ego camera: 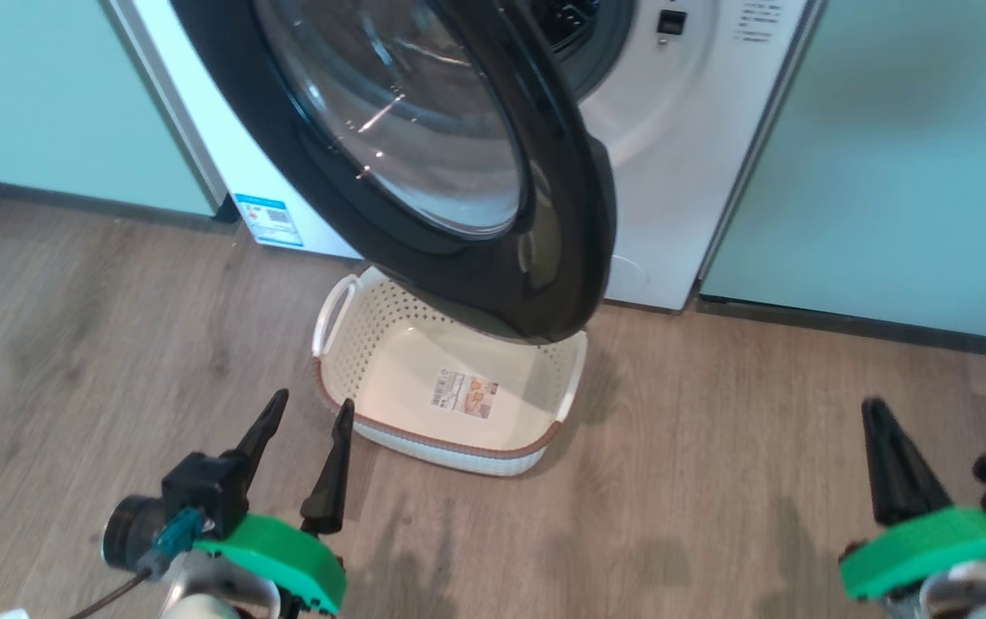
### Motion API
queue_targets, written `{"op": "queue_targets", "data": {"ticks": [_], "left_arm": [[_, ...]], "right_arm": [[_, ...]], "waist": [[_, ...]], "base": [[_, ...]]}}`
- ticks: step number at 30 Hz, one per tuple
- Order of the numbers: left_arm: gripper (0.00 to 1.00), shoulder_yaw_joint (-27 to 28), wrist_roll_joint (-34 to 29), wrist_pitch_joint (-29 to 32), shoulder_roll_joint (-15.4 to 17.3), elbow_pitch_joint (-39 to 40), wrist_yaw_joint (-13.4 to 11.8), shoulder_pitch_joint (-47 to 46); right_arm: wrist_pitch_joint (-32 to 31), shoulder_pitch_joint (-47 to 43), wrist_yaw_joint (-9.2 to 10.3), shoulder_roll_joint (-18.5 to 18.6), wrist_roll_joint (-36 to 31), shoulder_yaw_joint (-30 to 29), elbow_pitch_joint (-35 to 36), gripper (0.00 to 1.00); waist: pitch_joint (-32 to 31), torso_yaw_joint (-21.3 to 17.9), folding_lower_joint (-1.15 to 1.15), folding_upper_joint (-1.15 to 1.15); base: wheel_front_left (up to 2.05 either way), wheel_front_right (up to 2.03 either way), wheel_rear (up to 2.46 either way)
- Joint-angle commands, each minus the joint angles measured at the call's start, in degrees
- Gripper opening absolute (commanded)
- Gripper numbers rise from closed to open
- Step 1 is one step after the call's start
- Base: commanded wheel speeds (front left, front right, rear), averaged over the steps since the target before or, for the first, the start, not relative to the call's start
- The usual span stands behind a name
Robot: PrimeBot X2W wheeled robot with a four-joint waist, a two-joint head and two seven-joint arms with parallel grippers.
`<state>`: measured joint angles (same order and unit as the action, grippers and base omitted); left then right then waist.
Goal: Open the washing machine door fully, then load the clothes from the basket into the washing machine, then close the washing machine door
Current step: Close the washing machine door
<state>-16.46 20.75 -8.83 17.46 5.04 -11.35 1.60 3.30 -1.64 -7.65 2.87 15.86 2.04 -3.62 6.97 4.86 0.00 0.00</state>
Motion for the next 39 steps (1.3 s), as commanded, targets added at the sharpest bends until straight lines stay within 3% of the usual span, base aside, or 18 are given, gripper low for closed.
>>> {"op": "queue_targets", "data": {"ticks": [1,14,20,25,31,39], "left_arm": [[1.0,2.06,-0.28,-0.75,0.38,1.29,0.02,-3.3],[1.0,0.24,-0.33,-1.66,-0.39,-0.87,1.11,-5.85],[1.0,-0.24,-0.34,-1.97,-0.43,-1.44,1.3,-6.42],[1.0,-0.26,0.08,-2.42,-0.46,-1.57,1.54,-6.64],[1.0,-0.53,0.05,-2.56,-0.33,-1.3,1.58,-7.11],[1.0,-0.58,0.05,-2.82,-0.21,-1.33,1.24,-7.38]], "right_arm": [[1.03,4.94,0.16,0.89,0.7,1.42,1.06,0.0],[4.82,24.51,0.16,2.06,2.9,5.22,-7.67,0.0],[6.19,35.56,0.16,2.73,3.6,7.77,-5.74,0.0],[4.58,41.87,0.16,2.19,4.2,13.24,-1.69,0.0],[1.03,43.76,0.16,1.18,6.34,23.33,2.13,0.0],[-3.34,37.61,0.16,1.91,9.05,35.11,1.65,0.0]], "waist": [[0.16,1.06,0.0,0.0],[-0.16,6.18,0.0,0.0],[-0.73,7.77,0.0,0.0],[-0.97,8.58,0.0,0.0],[-0.84,9.5,0.0,0.0],[-0.36,10.36,0.0,0.0]], "base": [[0.0,0.0,0.0],[0.0,0.0,0.0],[0.0,0.0,0.0],[0.0,0.0,0.0],[0.0,0.0,0.0],[0.0,0.0,0.0]]}}
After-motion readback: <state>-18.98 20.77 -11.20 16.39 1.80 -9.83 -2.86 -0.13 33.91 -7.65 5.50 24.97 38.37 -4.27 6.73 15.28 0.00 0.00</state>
